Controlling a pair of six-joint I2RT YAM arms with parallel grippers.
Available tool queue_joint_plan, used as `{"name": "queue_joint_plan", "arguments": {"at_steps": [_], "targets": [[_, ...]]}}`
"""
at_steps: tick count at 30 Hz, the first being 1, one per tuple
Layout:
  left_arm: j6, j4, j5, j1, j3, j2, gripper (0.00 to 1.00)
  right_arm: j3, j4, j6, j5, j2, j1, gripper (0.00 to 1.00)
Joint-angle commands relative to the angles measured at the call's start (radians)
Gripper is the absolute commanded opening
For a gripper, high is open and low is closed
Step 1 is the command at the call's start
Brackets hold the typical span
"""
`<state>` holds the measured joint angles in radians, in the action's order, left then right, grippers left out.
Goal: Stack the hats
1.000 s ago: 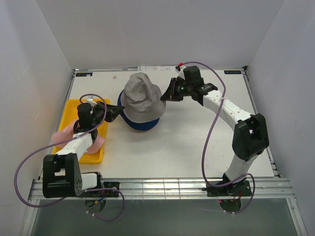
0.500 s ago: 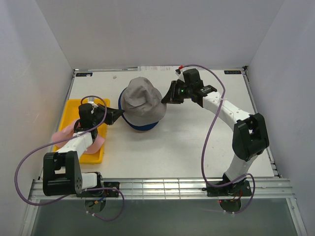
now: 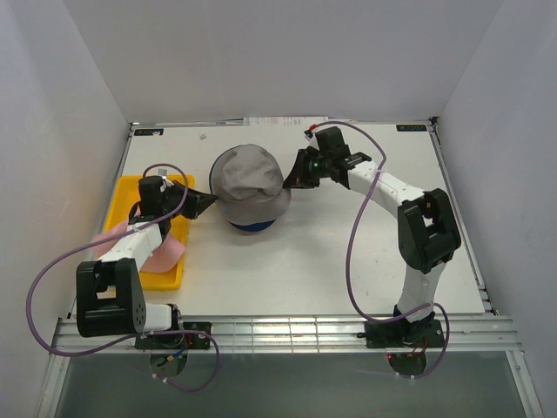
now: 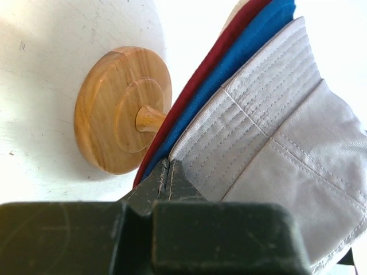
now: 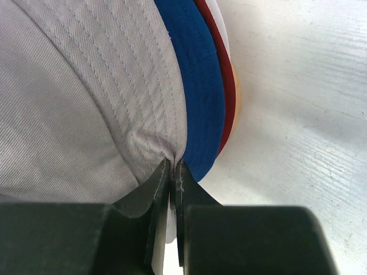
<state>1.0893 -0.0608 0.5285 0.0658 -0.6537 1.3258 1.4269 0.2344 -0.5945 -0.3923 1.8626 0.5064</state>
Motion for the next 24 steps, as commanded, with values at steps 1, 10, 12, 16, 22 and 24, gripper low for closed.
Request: {"name": "queue_joint_plan", "arguments": {"at_steps": [1,10,12,16,22,24], "targets": [[-0.075,0.154,-0.082,0.022,-0.010,0.041,0.00,0.023,0.083,0.041,0.075,0.030,-0.003,0.08],[-0.126,0.199,-0.073,0.022,-0.015,0.059,0.00,0.119,0.155,0.074,0.138,0.015,-0.005,0.08],[-0.137,0.210,-0.067,0.022,-0.011,0.047,0.00,0.171,0.177,0.084,0.144,0.024,-0.005,0.08],[-0.176,0.240,-0.053,0.020,-0.012,0.027,0.00,0.245,0.220,0.088,0.145,0.066,-0.005,0.12],[-0.219,0.283,-0.015,0.020,-0.015,-0.010,0.00,0.332,0.243,0.088,0.136,0.118,-0.003,0.16],[-0.241,0.299,-0.001,0.020,-0.023,-0.019,0.00,0.365,0.263,0.094,0.138,0.139,-0.005,0.18]]}}
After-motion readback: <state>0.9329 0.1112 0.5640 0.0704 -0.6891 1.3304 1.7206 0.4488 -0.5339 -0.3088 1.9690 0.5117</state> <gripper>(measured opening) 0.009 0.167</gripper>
